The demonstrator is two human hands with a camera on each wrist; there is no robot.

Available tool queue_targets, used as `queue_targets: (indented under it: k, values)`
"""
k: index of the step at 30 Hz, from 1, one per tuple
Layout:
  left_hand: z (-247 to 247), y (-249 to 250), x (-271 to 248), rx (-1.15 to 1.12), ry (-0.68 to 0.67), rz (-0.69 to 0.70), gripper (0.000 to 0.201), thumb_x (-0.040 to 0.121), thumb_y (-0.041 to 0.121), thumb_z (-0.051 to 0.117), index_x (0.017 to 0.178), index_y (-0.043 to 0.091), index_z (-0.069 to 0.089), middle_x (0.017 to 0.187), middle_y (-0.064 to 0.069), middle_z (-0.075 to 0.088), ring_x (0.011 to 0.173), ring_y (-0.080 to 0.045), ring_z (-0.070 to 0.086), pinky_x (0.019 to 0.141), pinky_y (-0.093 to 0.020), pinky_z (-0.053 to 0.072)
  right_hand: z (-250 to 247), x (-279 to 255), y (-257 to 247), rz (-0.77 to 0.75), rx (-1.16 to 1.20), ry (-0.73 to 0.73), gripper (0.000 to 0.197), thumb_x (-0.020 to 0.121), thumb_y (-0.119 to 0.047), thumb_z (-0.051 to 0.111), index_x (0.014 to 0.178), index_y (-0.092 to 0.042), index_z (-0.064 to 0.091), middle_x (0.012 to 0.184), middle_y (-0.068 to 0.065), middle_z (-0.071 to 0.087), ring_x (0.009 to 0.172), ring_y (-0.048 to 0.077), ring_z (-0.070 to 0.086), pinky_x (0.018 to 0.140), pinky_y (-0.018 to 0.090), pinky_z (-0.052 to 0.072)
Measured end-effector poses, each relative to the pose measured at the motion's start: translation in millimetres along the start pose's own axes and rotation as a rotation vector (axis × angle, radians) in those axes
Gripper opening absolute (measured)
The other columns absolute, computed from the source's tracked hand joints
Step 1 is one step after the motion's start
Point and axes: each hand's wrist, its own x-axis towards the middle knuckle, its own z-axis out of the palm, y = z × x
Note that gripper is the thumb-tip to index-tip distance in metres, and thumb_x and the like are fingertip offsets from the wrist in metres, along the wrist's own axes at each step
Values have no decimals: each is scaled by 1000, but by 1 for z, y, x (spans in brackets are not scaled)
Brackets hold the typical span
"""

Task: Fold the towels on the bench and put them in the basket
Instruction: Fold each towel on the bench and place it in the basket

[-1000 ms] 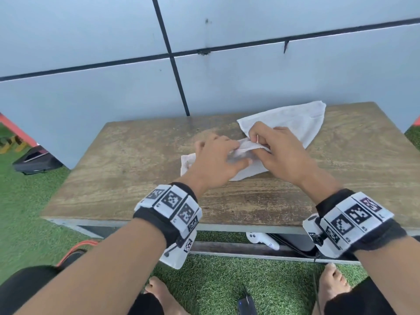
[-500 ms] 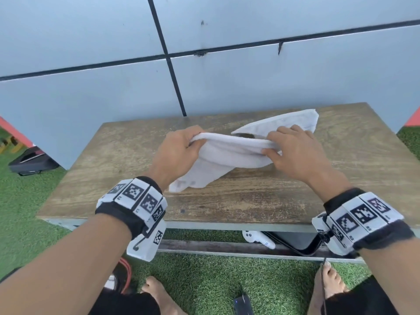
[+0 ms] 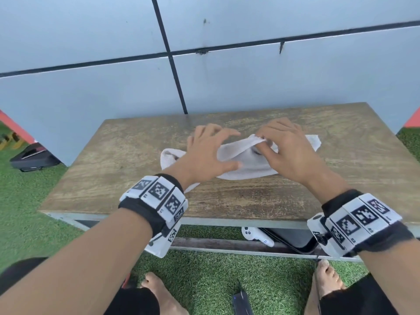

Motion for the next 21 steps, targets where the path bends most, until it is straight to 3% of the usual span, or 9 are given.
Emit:
queue_targets:
  k: [2,4,7,9,12,15,17,18,21]
  values:
    - [6,11,3,-8,14,32,17,88,57,63,95,44,54,104,12,54,112,-15,40,91,-38,28,-1,0,-4,-27,9,-8,23,93,-35,50,86,-19,65,87,-9,63,100,19,54,93,35,35]
    - [7,15,4,-58,82,76,29,96,44,60,72,33,48,77,7,51,87,-20,50,78,-35,33,-2,-2,-1,-31,-23,-15,24,95,-39,52,88,-20,65,87,-11,63,98,20,55,92,33,33]
    - [-3,12,4,-255,125,20,25,100,25,57,81,9,57,73,-8,56,69,-22,51,66,-32,36,-7,-7,11,-6,-128,-56,27,96,-46,57,89,-21,66,84,-11,56,96,22,52,91,32,29]
    - [-13,9,1,-346,165,-13,22,100,21,56,84,7,60,77,-12,60,69,-23,54,66,-31,38,-10,-10,19,60,-194,-117,26,94,-45,60,83,-22,64,87,-9,50,102,24,49,90,36,30]
    - [-21,-2,6,-342,258,-81,28,99,21,56,79,0,55,73,-10,54,63,-15,47,66,-32,38,-14,-14,27,170,-149,-161,29,96,-46,58,79,-23,60,93,-5,53,104,26,47,90,42,37]
    - [-20,-19,18,-221,287,-189,24,92,36,55,80,16,60,82,-10,60,76,-27,58,75,-45,53,-19,-11,22,187,4,-120,36,100,-42,50,69,-24,45,77,-5,52,77,19,49,78,40,42]
    - [-16,-16,19,-129,252,-274,15,88,40,54,95,28,60,102,-7,60,101,-31,55,90,-48,51,-21,-8,15,267,130,-124,44,103,-36,49,65,-20,36,61,-6,39,58,11,36,60,33,32]
    - [-11,-12,18,-104,231,-288,21,88,37,58,107,28,58,113,-7,55,111,-29,48,96,-46,46,-22,-8,10,297,179,-125,46,104,-35,49,64,-18,33,58,-7,34,53,8,31,56,32,27]
    - [2,10,11,-163,190,-122,41,84,28,68,122,28,50,124,-1,43,119,-17,33,100,-37,36,-25,-8,-1,357,376,-92,43,105,-30,50,66,-17,37,50,-10,37,45,5,35,52,24,28]
